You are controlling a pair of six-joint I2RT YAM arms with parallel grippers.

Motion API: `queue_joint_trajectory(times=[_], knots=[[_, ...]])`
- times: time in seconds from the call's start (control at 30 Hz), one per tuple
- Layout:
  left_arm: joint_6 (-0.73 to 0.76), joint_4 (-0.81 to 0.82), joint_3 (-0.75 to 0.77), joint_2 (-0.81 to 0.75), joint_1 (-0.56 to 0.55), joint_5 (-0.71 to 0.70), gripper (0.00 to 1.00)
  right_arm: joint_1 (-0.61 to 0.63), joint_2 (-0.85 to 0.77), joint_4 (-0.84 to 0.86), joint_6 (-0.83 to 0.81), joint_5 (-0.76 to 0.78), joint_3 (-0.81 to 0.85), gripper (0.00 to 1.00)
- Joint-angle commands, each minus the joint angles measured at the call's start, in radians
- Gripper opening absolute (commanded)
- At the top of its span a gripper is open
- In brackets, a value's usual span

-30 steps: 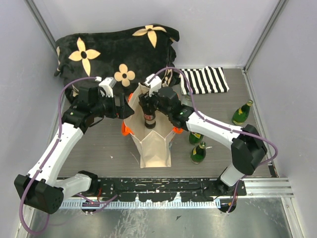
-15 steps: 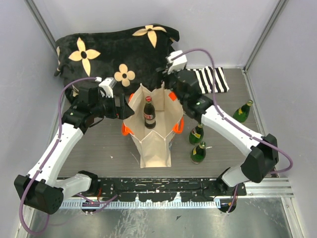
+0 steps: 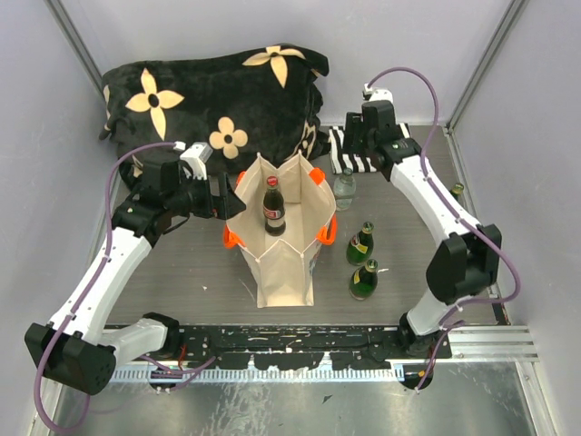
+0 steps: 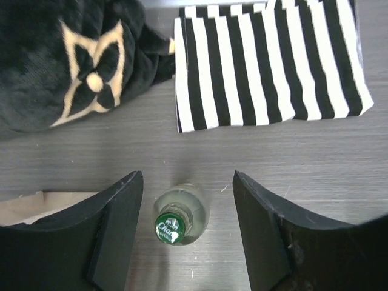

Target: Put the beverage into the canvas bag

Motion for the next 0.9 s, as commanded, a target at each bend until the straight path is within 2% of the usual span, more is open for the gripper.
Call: queue_joint_trajectory(times=[0.0,0.13,0.27,0.63,0.87], knots=[[0.002,0.003,-0.01,-0.011,0.002,0.022,0.98,-0.024,0.093,-0.227,0.054,-0.139,0.172,0.65],[0.002,0.006,-0.01,-0.006,0.002,0.023,0.98,-0.026,0.185,-0.336,0.046,-0.215,0.281,0.62],[0.003,0.009,-0.01,-0.004,0.003,0.023,0.98,-0.027,0.209,-0.349,0.053,-0.246,0.307,0.61],[0.002,0.009,-0.014,-0.002,0.002,0.029,0.98,-0.017,0.145,-0.35,0.076,-0.215,0.164,0.61],[-0.001,0.011,-0.01,0.006,0.002,0.033,0.98,-0.013,0.139,-0.355,0.077,-0.199,0.138,0.58]])
